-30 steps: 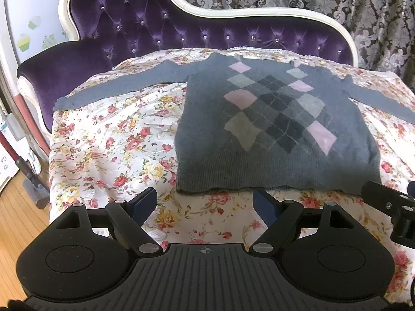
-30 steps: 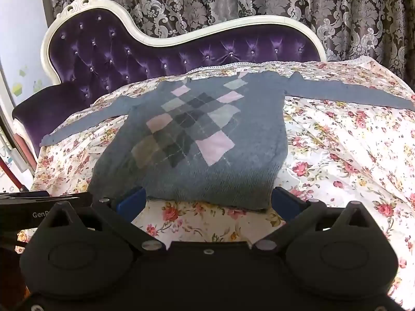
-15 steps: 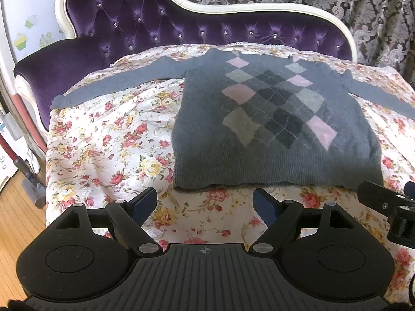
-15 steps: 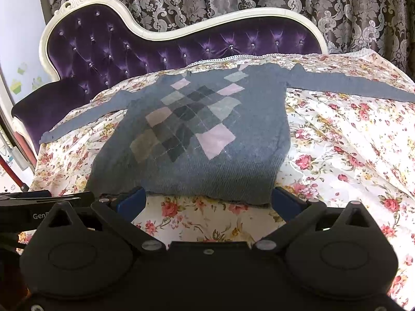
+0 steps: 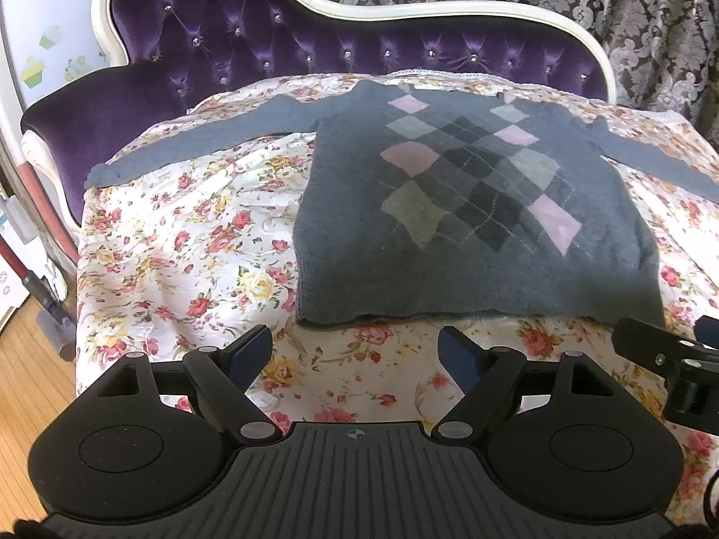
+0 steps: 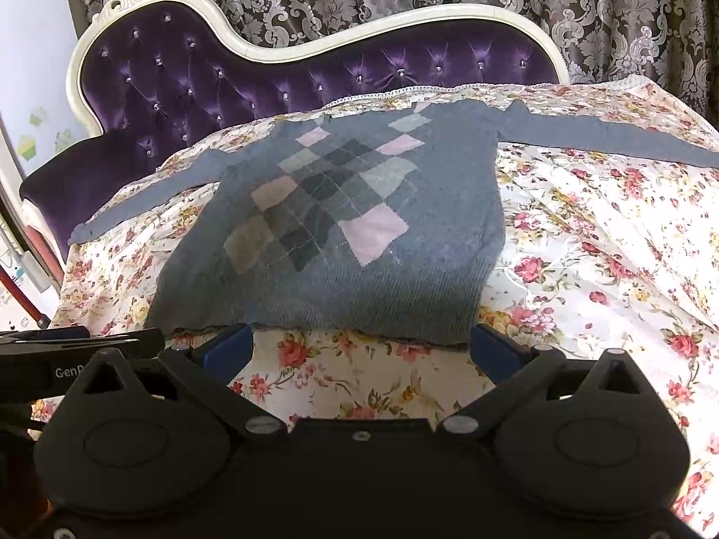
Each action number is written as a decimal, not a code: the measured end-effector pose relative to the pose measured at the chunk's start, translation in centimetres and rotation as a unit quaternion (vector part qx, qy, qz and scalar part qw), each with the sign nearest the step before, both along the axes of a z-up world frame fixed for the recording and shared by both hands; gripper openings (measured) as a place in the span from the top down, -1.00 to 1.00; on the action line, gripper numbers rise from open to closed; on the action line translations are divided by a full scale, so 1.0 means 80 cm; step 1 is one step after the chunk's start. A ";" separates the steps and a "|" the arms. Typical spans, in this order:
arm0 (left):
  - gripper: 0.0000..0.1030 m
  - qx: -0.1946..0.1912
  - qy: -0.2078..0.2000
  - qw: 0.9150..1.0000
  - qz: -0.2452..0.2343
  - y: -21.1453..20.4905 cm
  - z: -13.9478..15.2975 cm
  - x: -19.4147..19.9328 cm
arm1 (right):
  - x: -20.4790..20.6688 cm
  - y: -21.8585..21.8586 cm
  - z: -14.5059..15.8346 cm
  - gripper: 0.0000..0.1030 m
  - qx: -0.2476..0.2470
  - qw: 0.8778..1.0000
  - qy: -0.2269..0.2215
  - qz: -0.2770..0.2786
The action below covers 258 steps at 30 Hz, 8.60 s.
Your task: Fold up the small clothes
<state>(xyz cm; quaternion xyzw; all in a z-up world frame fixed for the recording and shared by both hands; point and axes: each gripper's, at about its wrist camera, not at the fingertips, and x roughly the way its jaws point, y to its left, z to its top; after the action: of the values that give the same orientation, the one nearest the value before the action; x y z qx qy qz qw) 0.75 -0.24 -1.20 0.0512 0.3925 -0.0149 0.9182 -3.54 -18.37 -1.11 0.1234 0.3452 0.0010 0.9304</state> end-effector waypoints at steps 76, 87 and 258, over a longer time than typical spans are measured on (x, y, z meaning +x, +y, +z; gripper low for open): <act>-0.56 -0.015 -0.036 0.998 -0.045 -0.073 0.022 0.240 | 0.170 -0.292 -0.005 -0.99 0.154 0.979 0.022 -0.133; -0.56 -0.016 -0.050 0.997 -0.051 -0.099 -0.006 0.294 | 0.184 -0.453 -0.045 -0.99 0.163 0.951 -0.021 -0.263; -0.34 -0.077 -0.010 0.995 -0.054 0.032 -0.062 0.417 | 0.360 -0.181 -0.065 -0.60 0.053 0.998 -0.020 -0.017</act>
<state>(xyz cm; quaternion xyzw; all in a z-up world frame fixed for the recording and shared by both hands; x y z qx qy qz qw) 34.09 2.34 -6.17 0.0014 0.3773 -0.0946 0.9212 25.24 -32.87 -6.30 0.1778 0.3242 0.0061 0.9291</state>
